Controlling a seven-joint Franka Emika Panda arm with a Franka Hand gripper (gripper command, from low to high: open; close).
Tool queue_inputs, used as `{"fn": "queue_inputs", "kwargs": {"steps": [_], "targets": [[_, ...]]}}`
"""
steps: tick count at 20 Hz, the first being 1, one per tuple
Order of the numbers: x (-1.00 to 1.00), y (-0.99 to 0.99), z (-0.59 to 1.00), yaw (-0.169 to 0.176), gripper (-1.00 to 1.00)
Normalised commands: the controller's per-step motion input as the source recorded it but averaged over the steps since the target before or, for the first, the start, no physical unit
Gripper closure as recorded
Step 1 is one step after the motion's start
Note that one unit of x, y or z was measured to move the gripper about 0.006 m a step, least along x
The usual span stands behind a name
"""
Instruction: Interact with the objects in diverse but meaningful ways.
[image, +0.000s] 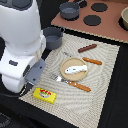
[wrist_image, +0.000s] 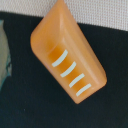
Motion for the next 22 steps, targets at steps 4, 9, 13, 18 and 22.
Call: {"fn": "queue_inputs", "kwargs": {"steps": [4,9,13,18,22], "targets": [[-0.75,0.19,-0.37,0.178,-1.00],[-0.78,0.11,-0.44,0.177,-1.00],[-0.81,0.02,-0.50,0.147,-1.00],[-0.56,-0.06,-0.37,0.093,-1.00],[-0.43,-0.08,-0.31,0.048,-1.00]]}}
